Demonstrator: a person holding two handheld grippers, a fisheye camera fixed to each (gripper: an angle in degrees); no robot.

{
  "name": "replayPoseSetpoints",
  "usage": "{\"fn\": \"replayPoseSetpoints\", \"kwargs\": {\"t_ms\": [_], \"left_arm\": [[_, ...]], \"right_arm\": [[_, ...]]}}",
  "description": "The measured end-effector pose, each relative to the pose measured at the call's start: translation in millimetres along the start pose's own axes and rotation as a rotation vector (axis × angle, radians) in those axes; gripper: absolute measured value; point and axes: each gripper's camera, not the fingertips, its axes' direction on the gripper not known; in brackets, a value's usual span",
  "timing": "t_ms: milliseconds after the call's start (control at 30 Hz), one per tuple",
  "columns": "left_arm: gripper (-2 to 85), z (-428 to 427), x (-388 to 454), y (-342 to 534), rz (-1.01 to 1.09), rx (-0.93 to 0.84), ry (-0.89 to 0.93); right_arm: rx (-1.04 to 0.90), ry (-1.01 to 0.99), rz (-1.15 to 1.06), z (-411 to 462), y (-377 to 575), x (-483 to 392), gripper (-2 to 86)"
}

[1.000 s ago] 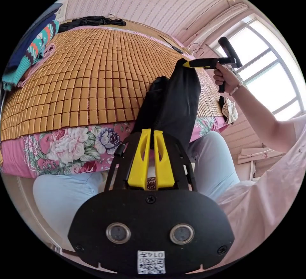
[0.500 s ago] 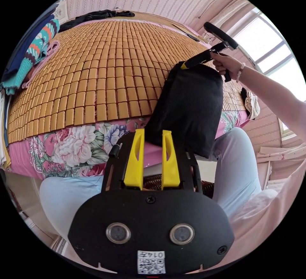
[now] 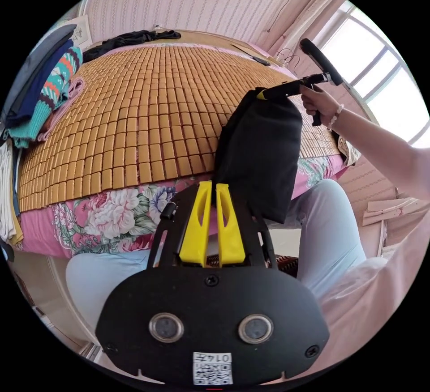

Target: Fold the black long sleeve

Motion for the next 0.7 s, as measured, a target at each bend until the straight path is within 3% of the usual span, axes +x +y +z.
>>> {"fn": "replayPoseSetpoints", "kwargs": {"t_ms": [167, 333, 700], "left_arm": [[-1.0, -48, 38, 12, 0.111, 0.105, 0.042], [-1.0, -85, 91, 14, 0.298, 0.204, -0.021], [-1.0, -104, 229, -24, 0.665, 0.285, 0.231]], "right_arm": [[0.265, 0.074, 0.078, -76, 98, -15, 3.6], [0.540, 0.043, 0.289, -148, 222, -5, 3.4], [0.782, 0.232, 0.582, -249, 439, 23, 3.5]]}}
